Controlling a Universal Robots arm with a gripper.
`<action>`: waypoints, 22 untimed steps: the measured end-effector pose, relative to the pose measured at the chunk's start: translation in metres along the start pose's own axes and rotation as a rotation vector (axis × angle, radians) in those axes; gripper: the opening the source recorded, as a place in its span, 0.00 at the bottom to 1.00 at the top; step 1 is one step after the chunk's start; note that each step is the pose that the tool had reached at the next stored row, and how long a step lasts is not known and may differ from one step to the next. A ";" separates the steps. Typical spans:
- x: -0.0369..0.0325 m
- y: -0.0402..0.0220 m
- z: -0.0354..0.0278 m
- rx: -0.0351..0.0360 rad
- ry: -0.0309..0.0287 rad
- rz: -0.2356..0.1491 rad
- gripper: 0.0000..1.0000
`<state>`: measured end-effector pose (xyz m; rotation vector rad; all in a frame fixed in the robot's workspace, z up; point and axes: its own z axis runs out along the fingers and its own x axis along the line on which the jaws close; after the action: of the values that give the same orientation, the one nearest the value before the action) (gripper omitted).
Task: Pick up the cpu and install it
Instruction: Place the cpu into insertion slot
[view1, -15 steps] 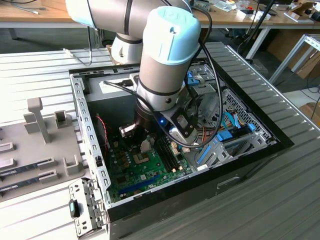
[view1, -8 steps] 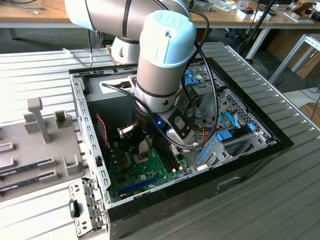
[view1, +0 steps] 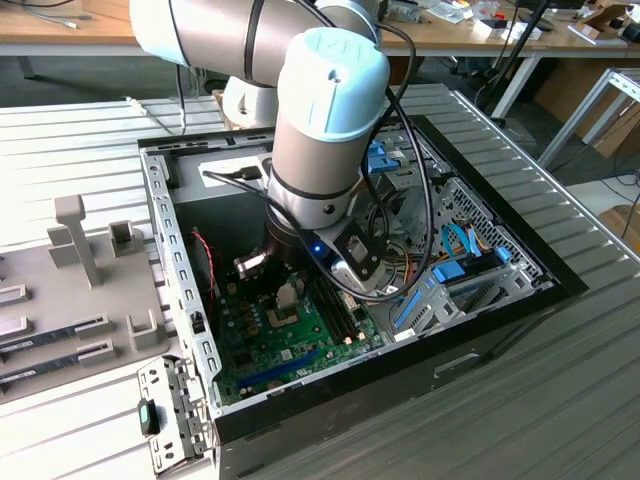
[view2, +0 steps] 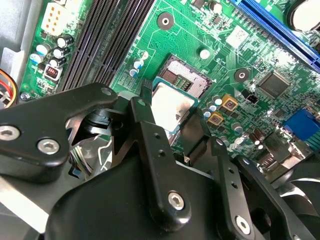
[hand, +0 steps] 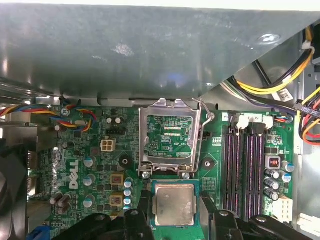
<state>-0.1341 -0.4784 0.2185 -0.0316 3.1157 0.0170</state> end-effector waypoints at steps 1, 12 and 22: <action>0.0003 -0.0001 0.0004 0.0001 0.0000 0.000 0.47; 0.0058 -0.0019 0.0102 0.0301 0.0007 0.000 0.47; 0.0061 -0.0037 0.0142 0.0313 0.0007 0.000 0.47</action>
<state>-0.1398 -0.4821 0.2042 -0.0312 3.1159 -0.0318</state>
